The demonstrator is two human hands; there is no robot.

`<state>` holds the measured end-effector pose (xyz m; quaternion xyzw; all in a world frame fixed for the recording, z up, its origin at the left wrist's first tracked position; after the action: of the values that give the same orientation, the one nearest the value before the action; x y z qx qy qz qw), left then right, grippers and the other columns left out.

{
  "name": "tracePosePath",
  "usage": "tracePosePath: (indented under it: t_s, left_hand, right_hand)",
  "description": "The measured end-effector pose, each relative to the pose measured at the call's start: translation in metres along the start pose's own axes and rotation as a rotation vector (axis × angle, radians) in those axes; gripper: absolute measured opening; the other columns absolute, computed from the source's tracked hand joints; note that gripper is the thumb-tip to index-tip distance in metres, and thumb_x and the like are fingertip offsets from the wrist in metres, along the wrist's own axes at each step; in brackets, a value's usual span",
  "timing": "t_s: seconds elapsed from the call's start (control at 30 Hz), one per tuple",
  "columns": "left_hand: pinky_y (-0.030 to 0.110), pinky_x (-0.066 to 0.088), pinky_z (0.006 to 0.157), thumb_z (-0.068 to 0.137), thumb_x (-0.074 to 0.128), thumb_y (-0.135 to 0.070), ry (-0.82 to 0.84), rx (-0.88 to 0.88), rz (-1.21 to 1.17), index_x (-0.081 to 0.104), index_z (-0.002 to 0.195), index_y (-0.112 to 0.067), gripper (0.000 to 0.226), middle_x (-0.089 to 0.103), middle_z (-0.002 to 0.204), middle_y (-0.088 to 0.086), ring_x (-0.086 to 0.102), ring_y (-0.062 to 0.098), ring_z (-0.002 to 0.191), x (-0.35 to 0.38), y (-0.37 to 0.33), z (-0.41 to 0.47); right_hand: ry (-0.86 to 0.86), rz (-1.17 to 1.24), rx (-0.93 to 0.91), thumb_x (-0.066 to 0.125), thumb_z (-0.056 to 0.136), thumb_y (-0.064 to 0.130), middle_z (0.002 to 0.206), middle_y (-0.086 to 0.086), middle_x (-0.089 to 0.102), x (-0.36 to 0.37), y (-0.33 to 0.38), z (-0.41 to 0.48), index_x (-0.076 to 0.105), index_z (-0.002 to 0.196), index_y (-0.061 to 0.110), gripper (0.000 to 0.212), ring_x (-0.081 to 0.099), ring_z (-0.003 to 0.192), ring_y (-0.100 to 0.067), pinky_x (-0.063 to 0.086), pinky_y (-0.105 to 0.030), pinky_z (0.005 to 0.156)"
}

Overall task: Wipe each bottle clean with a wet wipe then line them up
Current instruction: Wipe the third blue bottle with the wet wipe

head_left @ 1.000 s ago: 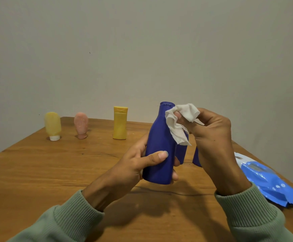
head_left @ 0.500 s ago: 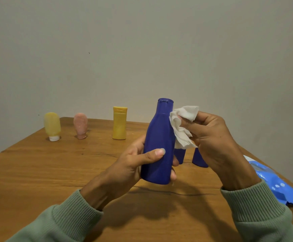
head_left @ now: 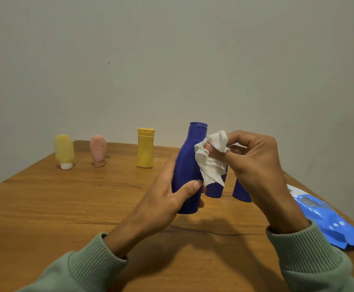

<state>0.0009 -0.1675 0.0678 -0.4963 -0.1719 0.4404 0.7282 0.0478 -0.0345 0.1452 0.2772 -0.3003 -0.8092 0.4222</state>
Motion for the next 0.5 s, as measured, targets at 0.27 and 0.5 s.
tracePosePath:
  t_s: [0.27,0.5]
  left_hand:
    - [0.031,0.060,0.073,0.091,0.062,-0.024,-0.082,-0.007,0.186,0.041,0.127,-0.026,0.042,0.063,0.107,0.003,0.071,0.019,0.083,-0.006,0.001,-0.001]
    - [0.030,0.059,0.074,0.092,0.061,-0.029,-0.121,0.042,0.436,0.037,0.123,-0.035,0.039,0.059,0.105,-0.007,0.067,0.014,0.084,-0.005,0.001,-0.003]
  right_hand:
    - [-0.126,-0.117,-0.210,0.069,0.081,0.023,0.088,0.010,0.068,-0.001,0.014,-0.007,0.068,0.095,0.021,0.014,0.066,0.082,-0.008,0.055,-0.018,0.067]
    - [-0.116,-0.477,-0.413,0.069,0.083,0.009,0.091,0.003,0.060,0.015,0.031,-0.020,0.069,0.103,0.013,0.020,0.055,0.078,-0.005,0.044,-0.008,0.066]
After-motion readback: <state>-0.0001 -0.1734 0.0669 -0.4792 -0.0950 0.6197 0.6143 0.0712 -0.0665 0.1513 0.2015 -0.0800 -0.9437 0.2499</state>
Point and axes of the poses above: each hand's wrist, its own z-axis towards the middle knuckle, its own x-axis out of the palm, y = z × x, the point moved 9 cm from there along z, towards the middle knuckle
